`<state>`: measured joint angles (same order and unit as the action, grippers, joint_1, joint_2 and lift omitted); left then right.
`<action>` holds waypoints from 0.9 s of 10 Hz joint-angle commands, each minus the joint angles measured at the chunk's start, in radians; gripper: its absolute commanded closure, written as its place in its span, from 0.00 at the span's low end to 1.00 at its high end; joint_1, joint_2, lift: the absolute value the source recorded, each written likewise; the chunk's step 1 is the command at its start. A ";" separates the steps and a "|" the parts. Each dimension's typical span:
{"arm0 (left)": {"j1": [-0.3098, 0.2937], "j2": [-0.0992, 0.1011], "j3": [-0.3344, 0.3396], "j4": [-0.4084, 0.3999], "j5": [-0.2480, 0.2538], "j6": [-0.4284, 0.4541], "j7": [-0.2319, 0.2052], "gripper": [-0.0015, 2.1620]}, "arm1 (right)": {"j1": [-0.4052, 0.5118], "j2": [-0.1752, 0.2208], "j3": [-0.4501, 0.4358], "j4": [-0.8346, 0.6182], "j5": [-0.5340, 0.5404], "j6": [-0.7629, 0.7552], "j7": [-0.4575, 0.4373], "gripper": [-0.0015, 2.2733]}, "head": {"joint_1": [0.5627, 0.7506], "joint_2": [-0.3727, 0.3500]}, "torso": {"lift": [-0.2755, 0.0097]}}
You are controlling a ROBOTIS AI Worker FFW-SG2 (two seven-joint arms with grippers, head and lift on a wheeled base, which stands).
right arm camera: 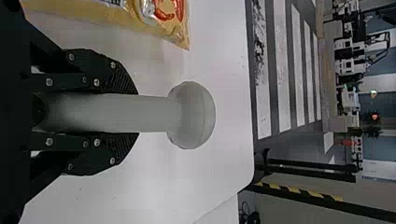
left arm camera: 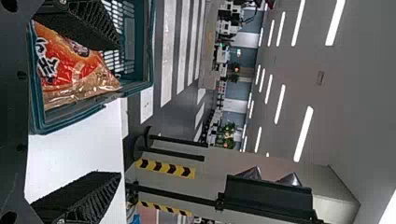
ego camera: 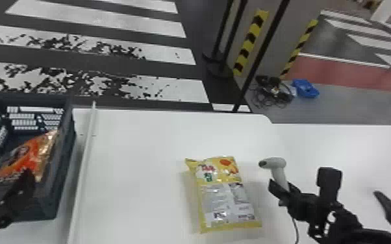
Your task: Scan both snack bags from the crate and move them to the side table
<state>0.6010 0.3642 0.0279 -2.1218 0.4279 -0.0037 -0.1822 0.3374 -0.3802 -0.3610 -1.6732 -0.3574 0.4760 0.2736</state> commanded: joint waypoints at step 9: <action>0.013 -0.007 0.009 0.003 0.005 -0.003 -0.008 0.01 | -0.078 -0.028 0.036 0.273 -0.017 -0.198 0.102 0.59 | 0.70 0.04 | 0.63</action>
<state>0.6136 0.3579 0.0365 -2.1185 0.4326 -0.0068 -0.1902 0.2603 -0.4075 -0.3289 -1.4076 -0.3751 0.2877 0.3757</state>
